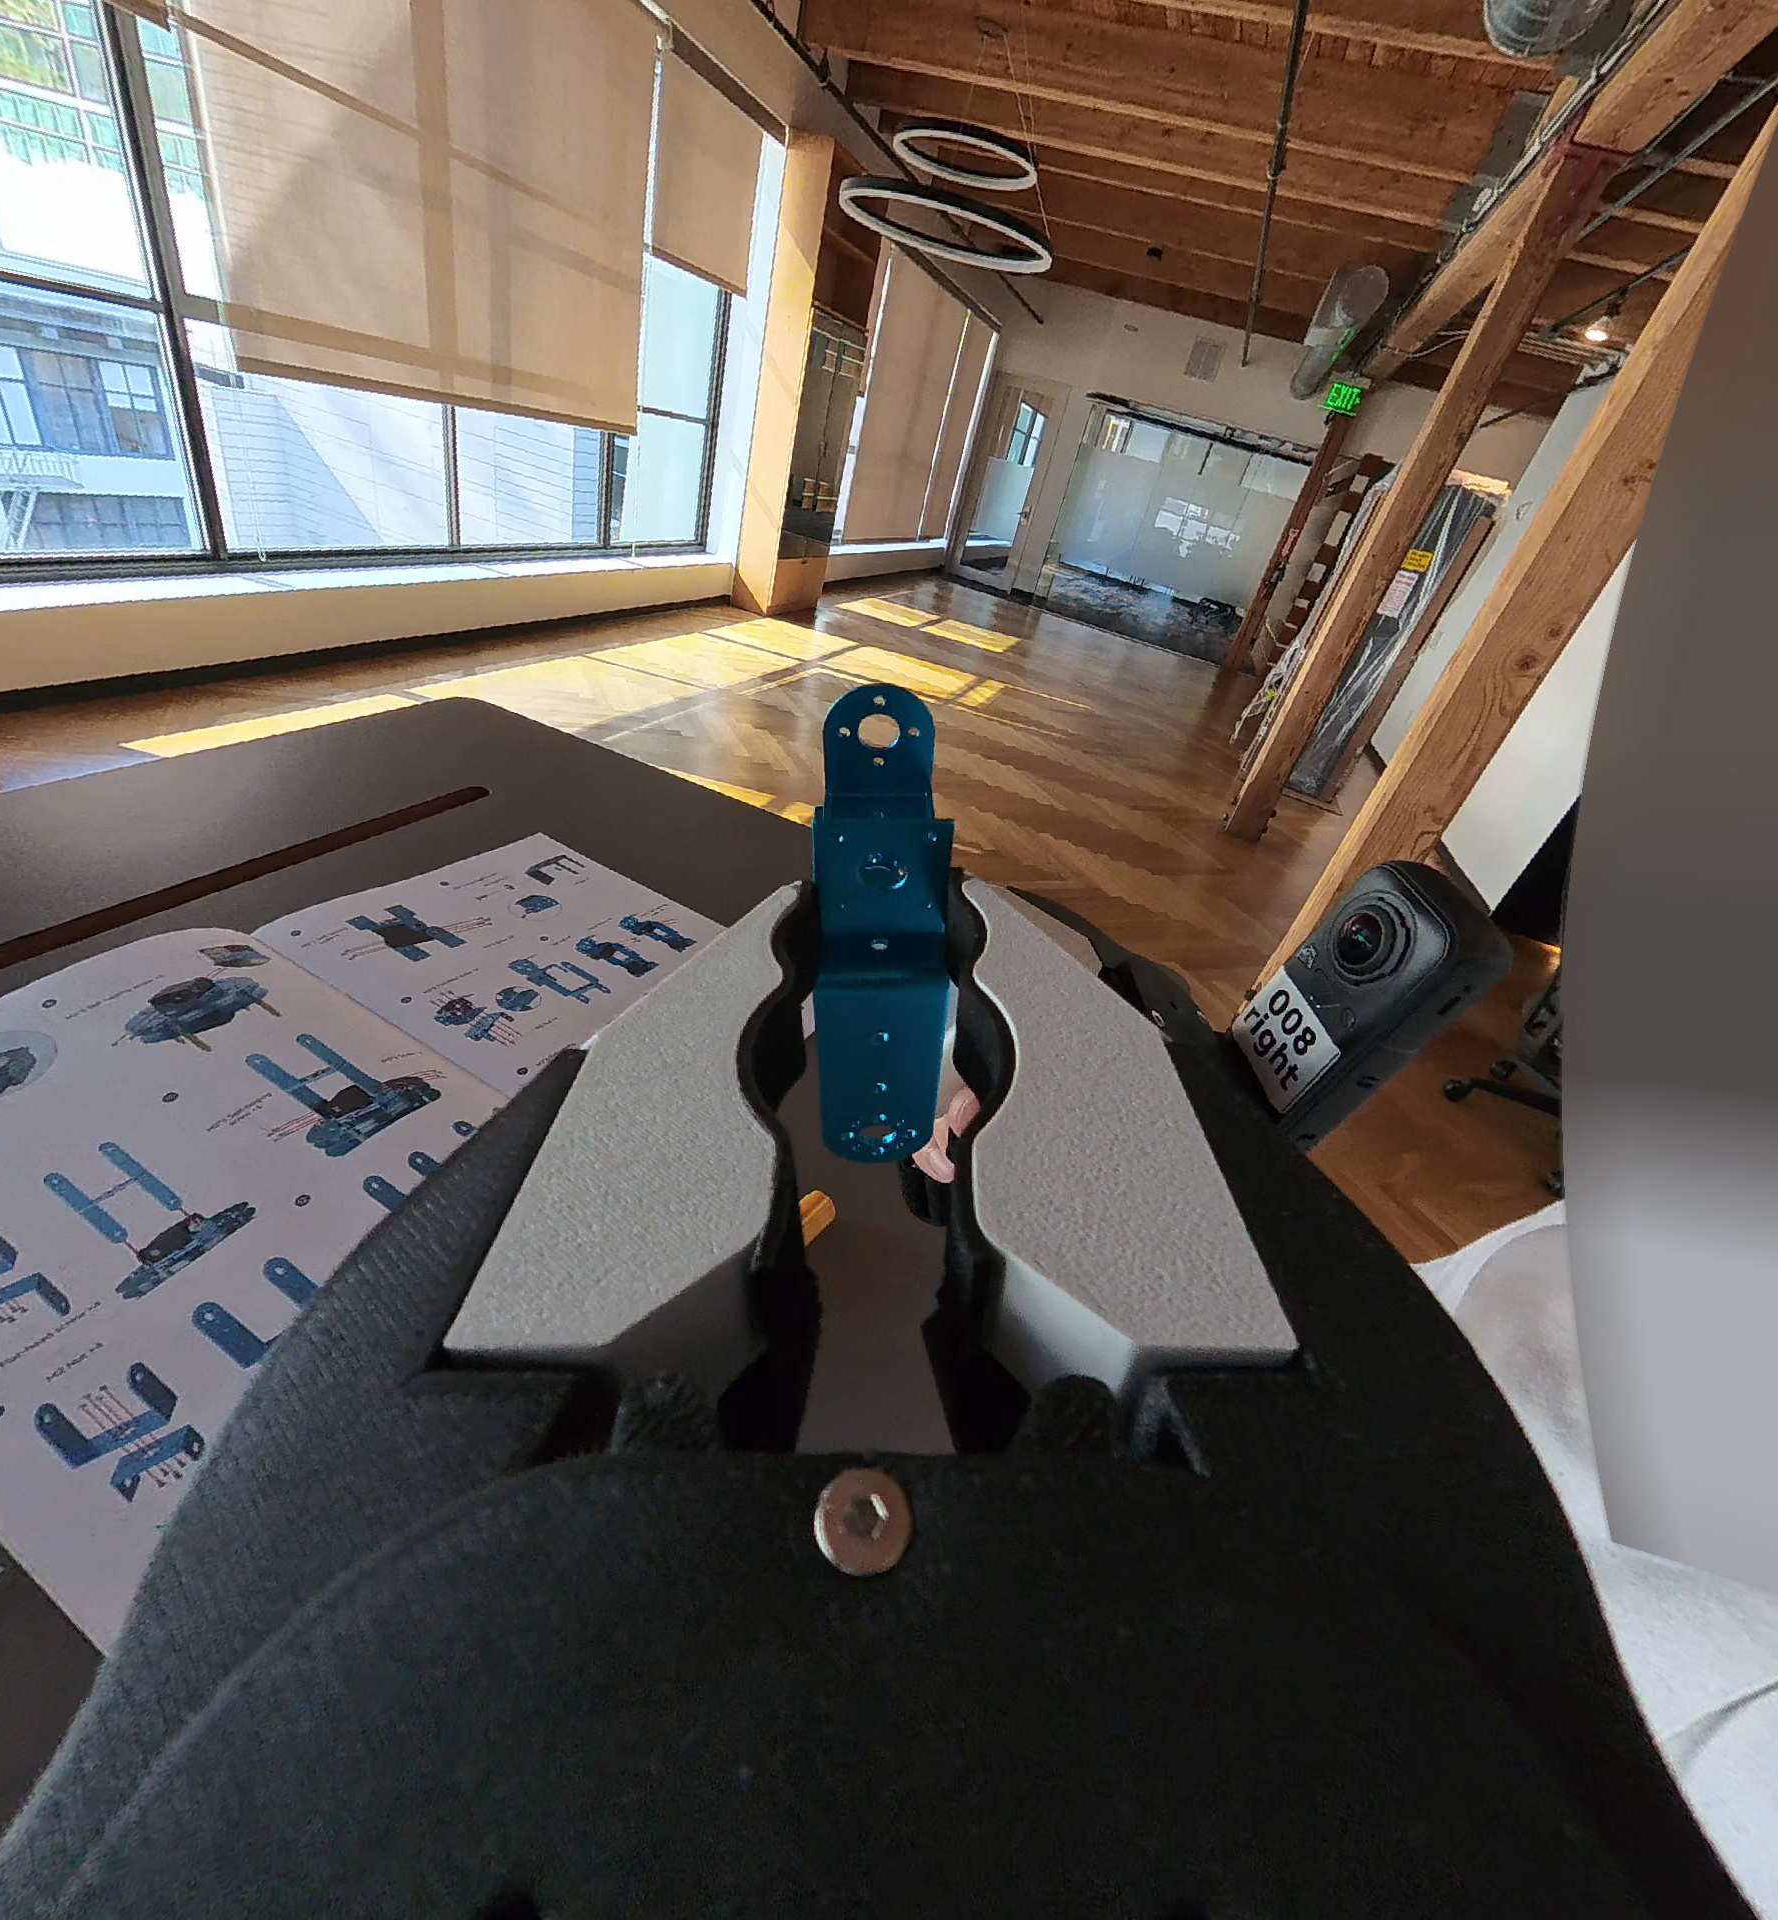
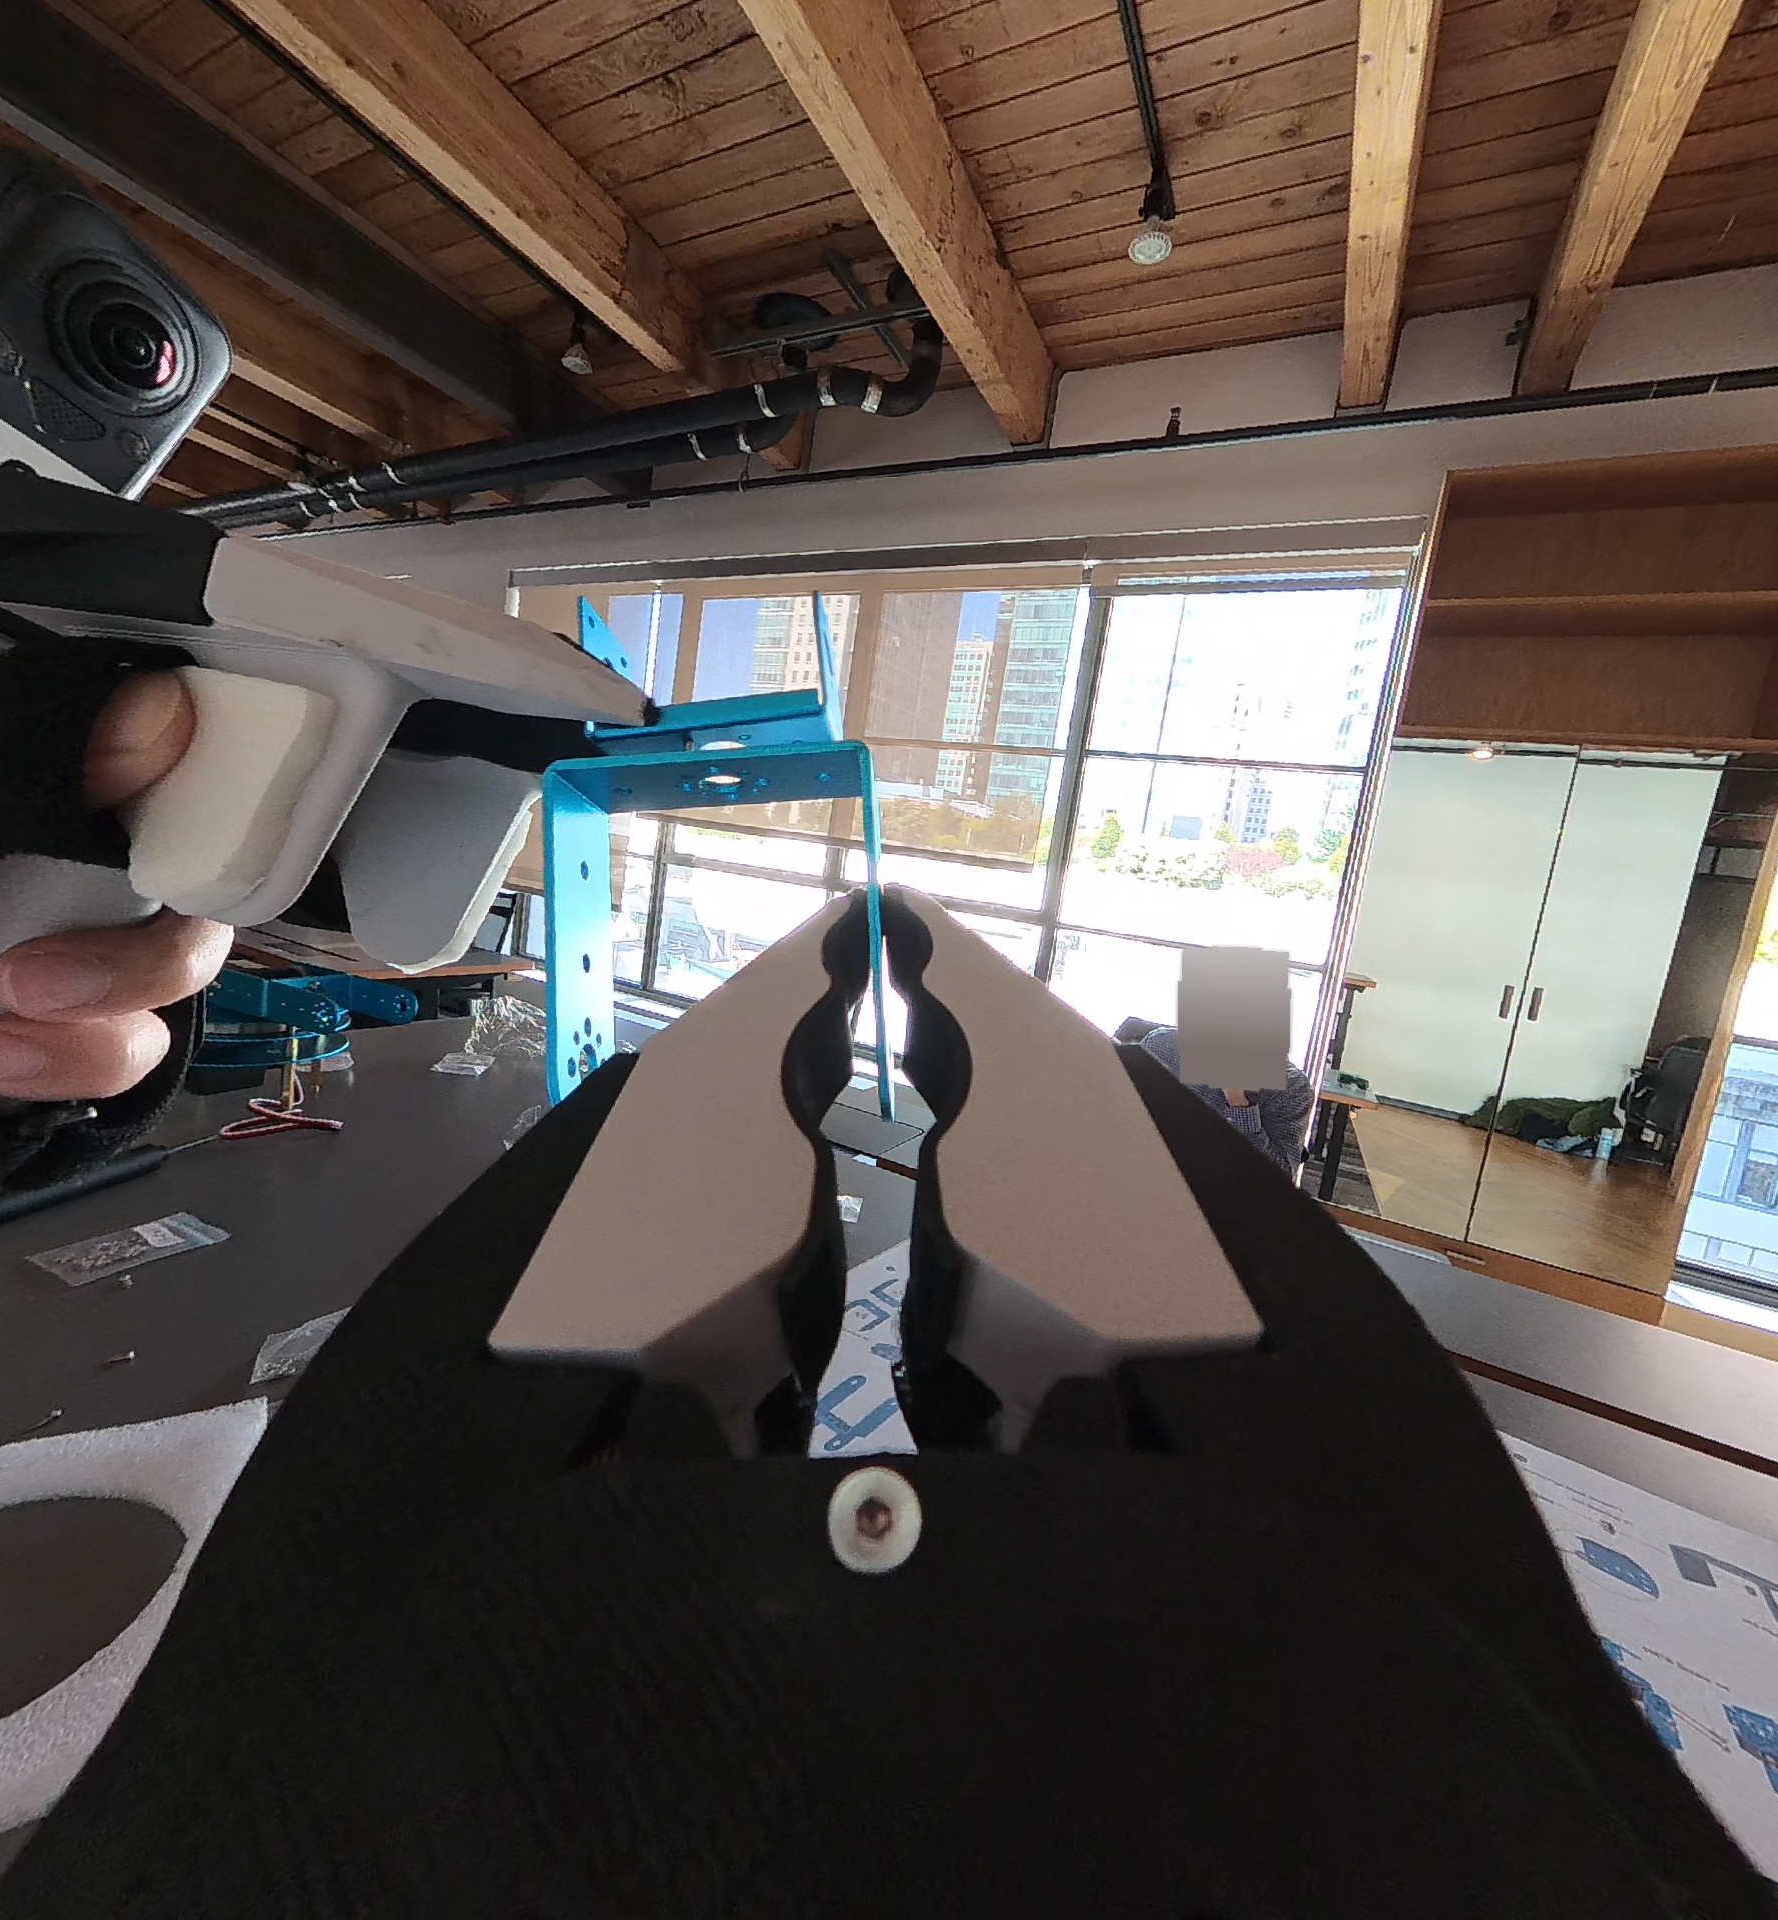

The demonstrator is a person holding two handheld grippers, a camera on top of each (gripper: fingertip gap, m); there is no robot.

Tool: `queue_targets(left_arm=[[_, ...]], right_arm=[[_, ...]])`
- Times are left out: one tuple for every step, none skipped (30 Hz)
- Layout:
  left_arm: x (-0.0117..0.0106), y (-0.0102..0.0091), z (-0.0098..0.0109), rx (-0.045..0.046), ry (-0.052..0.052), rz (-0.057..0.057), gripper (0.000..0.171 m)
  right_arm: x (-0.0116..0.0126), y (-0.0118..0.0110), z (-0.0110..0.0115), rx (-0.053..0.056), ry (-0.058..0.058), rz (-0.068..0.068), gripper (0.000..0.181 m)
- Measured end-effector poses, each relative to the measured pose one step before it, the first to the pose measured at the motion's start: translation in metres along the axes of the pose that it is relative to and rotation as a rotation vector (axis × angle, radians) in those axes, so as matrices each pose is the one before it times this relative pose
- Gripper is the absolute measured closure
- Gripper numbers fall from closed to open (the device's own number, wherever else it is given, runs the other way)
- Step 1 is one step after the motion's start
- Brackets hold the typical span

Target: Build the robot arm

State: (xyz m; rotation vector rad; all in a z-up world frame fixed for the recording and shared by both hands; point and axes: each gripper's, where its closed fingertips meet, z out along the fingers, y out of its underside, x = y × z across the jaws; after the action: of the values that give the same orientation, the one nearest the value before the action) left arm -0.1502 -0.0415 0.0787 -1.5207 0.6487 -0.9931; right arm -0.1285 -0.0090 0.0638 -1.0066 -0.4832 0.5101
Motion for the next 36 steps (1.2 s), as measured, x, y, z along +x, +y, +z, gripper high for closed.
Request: queue_targets(left_arm=[[-0.00038, 0.00016, -0.00013, -0.00004, -0.0016, -0.001, 0.149], [-0.00017, 0.00023, 0.00005, -0.00137, -0.0001, -0.0017, 0.149], [-0.00025, 0.00027, 0.00003, -0.00169, -0.0007, -0.0018, 0.149], [-0.0005, 0.00019, 0.00007, -0.0016, -0.0027, 0.0, 0.149], [-0.00032, 0.00031, 0.00007, -0.00265, -0.0024, 0.0023, 0.149], [-0.00016, 0.00041, 0.0002, -0.00369, -0.0028, 0.0028, 0.149], [-0.00018, 0.00035, 0.00013, -0.00371, -0.0016, 0.0018, 0.149], [-0.00018, 0.00003, -0.00002, -0.00154, -0.002, 0.0, 0.149], [-0.00037, -0.00017, -0.00001, 0.00163, -0.0021, -0.0019, 0.149], [-0.00015, -0.00019, 0.0, 0.00139, -0.0004, -0.0047, 0.149], [0.00016, -0.00009, 0.00007, 0.00103, 0.0023, -0.0064, 0.149], [0.00017, 0.00033, 0.00017, -0.00146, 0.0031, -0.0062, 0.149], [0.0, 0.00075, 0.00018, -0.00574, 0.002, -0.0044, 0.149], [-0.00055, 0.00101, 0.00016, -0.00857, -0.0007, -0.0032, 0.149], [-0.00024, 0.00077, 0.00011, -0.0071, 0.0, -0.0024, 0.149], [0.00008, 0.00016, -0.00002, -0.0051, 0.0021, -0.0038, 0.149], [-0.00004, -0.00002, -0.00012, -0.00446, 0.0004, -0.0046, 0.149], [-0.0001, -0.00028, -0.00006, -0.00223, -0.001, -0.004, 0.149], [0.00026, -0.00055, -0.00004, -0.00023, -0.0002, -0.0016, 0.149], [0.00008, -0.00005, 0.00011, -0.00174, -0.002, 0.0015, 0.149], [-0.00032, 0.0004, 0.00024, -0.00469, -0.0056, 0.003, 0.149], [-0.0001, 0.00011, 0.00027, -0.00252, -0.006, 0.0049, 0.149], [-0.00009, -0.00027, 0.00009, -0.00018, -0.0062, 0.0067, 0.149], [-0.00041, -0.00005, 0.00017, -0.00274, -0.0086, 0.0059, 0.149], [-0.00005, -0.00008, 0.00041, -0.00459, -0.0075, 0.0059, 0.149], [0.00055, -0.00038, 0.00066, -0.00352, -0.0049, 0.0066, 0.148], [0.00064, -0.00048, 0.00072, -0.00395, -0.0037, 0.0057, 0.147], [0.00128, -0.00099, 0.00053, -0.00261, 0.0013, 0.0054, 0.146], [0.00135, -0.00101, 0.00054, -0.00205, 0.0023, 0.0039, 0.145], [0.00117, -0.00078, 0.00058, -0.00285, 0.0023, 0.0016, 0.144], [0.00085, -0.00036, 0.00057, -0.00399, 0.0008, 0.001, 0.142], [0.00031, 0.00003, 0.00063, -0.00469, -0.0022, 0.0024, 0.141], [-0.00074, 0.00096, 0.00059, -0.00839, -0.0092, 0.0056, 0.137], [-0.00136, 0.00221, 0.00096, -0.01315, -0.0134, 0.0106, 0.132], [-0.00072, 0.0018, 0.00089, -0.00865, -0.0092, 0.0107, 0.129], [0.00039, 0.00096, 0.00062, -0.00173, -0.0021, 0.0051, 0.129]], right_arm=[[0.00024, 0.00013, 0.00006, -0.0002, 0.0001, 0.0017, 0.181], [0.00032, 0.00006, -0.00006, -0.0002, 0.0007, 0.0019, 0.181], [0.00021, -0.00009, -0.00009, 0.0004, 0.0006, 0.0005, 0.181], [0.00019, 0.00018, 0.00007, -0.0014, 0.0007, -0.0015, 0.181], [0.00006, 0.00036, 0.00004, -0.0014, 0.0007, -0.001, 0.181], [-0.0001, 0.00009, 0.00002, -0.0006, 0.0001, 0.0004, 0.181], [0.00022, 0.00011, -0.00003, 0.0001, 0.001, 0.0007, 0.181], [0.00016, 0.00012, -0.00004, -0.0006, 0.0008, 0.0012, 0.181], [-0.00004, 0.00019, 0.00008, -0.0001, -0.0004, 0.0014, 0.181], [-0.00006, -0.00006, -0.00006, 0.0001, 0.0004, 0.0008, 0.181], [-0.00002, -0.00031, -0.00013, 0.0011, 0.0015, -0.0013, 0.181], [0.00016, -0.00024, -0.00014, 0.0008, 0.0018, -0.0013, 0.181], [0.00041, -0.0001, -0.00019, 0.0006, 0.0029, -0.001, 0.181], [0.00035, 0.00019, -0.00025, -0.0012, 0.0024, 0.0, 0.181], [0.00034, 0.00016, -0.00013, -0.0005, 0.0014, 0.0008, 0.181], [-0.00004, 0.0005, -0.00009, -0.0018, 0.0002, 0.0003, 0.181], [-0.0001, 0.00045, -0.00009, -0.0011, 0.0005, -0.0005, 0.181], [-0.00011, -0.00001, -0.00002, 0.0005, 0.0008, 0.0009, 0.181], [-0.00018, 0.0001, 0.0, -0.0014, 0.0009, 0.0014, 0.181], [-0.0001, -0.00006, 0.00001, 0.0002, 0.0011, 0.0016, 0.181], [0.00031, -0.00034, -0.00021, 0.0021, 0.003, 0.0031, 0.181], [0.00031, 0.00037, 0.0, -0.0026, 0.0028, 0.003, 0.181], [0.00004, 0.00053, 0.00027, -0.0039, 0.0001, 0.0052, 0.181], [-0.00004, 0.00018, 0.00013, -0.0007, -0.0012, 0.0112, 0.181], [0.00046, 0.00048, 0.00017, -0.0021, 0.0013, 0.0127, 0.181], [0.00064, 0.00036, 0.00008, -0.0014, 0.0048, 0.0101, 0.181], [0.00063, 0.00006, 0.00012, -0.0004, 0.0044, 0.0068, 0.181], [0.00056, -0.00082, -0.00014, 0.0053, 0.0029, 0.0067, 0.181], [0.00062, -0.00147, -0.00042, 0.0082, 0.0012, 0.0055, 0.181], [0.00061, -0.00103, -0.00026, 0.0048, 0.0008, 0.0033, 0.181], [0.00063, -0.0005, -0.00023, 0.0018, 0.0012, 0.0015, 0.181], [0.00058, -0.00071, -0.00028, 0.004, 0.0014, 0.0025, 0.181], [0.00082, -0.00084, -0.00058, 0.0052, 0.0017, 0.0033, 0.181], [0.00063, -0.00194, -0.00081, 0.0114, 0.0, 0.0059, 0.181], [0.00056, -0.00228, -0.00103, 0.0119, -0.0011, 0.0063, 0.181], [0.00078, -0.00084, -0.00049, 0.0033, 0.0016, -0.0024, 0.181]])
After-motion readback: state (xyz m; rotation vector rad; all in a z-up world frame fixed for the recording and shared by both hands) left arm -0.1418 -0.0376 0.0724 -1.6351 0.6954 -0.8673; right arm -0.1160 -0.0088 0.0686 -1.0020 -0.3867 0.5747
